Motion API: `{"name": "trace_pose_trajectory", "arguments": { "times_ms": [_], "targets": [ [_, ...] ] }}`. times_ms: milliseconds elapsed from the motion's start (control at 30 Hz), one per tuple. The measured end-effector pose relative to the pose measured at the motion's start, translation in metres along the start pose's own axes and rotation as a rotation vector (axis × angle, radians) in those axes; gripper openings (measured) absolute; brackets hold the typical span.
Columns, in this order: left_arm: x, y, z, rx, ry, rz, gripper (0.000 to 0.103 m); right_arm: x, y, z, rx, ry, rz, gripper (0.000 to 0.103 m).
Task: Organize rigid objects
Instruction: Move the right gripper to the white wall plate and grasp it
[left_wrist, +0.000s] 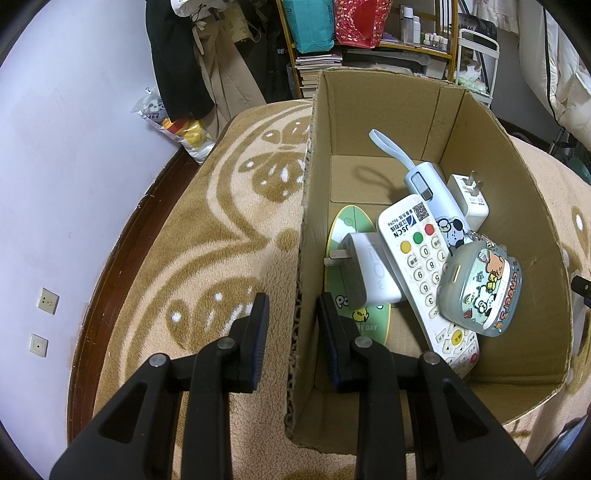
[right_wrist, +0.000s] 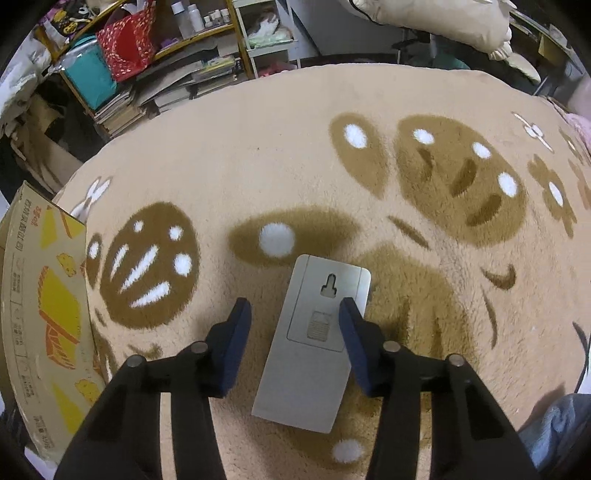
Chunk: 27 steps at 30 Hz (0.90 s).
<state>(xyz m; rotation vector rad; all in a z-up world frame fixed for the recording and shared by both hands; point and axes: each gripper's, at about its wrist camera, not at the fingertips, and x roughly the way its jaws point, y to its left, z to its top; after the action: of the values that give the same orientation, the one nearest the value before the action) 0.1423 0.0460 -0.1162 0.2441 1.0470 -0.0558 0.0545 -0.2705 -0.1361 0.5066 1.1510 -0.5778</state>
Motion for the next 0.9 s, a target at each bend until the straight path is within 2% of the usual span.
{"name": "trace_pose_trajectory", "arguments": {
  "times_ms": [333,400,500,600,733,800,900],
  "targets": [
    [0.0,0.0,0.0,-0.001,0.0,0.0,0.027,0.002,-0.002,0.002,-0.001,0.005,-0.062,0.053],
    [0.0,0.0,0.0,0.0,0.0,0.0,0.027,0.003,-0.003,0.002,-0.003,0.008,-0.085,0.056],
    [0.0,0.0,0.0,0.0,0.0,0.0,0.027,0.014,-0.015,-0.003,0.077,0.074,-0.007,0.057],
    [0.0,0.0,0.0,-0.002,0.004,-0.002,0.027,0.017,-0.022,-0.004,0.102,0.07,0.026,0.057],
    [0.0,0.003,0.0,-0.005,0.008,-0.005,0.027,0.016,-0.017,-0.009,0.082,0.044,0.036,0.052],
    [0.0,0.003,0.0,-0.005,0.008,-0.004,0.027,0.013,-0.017,-0.009,0.089,0.033,0.095,0.052],
    [0.0,0.003,0.0,-0.004,0.008,-0.004,0.027,0.002,-0.011,-0.006,0.077,-0.014,0.137,0.052]
  ]
}}
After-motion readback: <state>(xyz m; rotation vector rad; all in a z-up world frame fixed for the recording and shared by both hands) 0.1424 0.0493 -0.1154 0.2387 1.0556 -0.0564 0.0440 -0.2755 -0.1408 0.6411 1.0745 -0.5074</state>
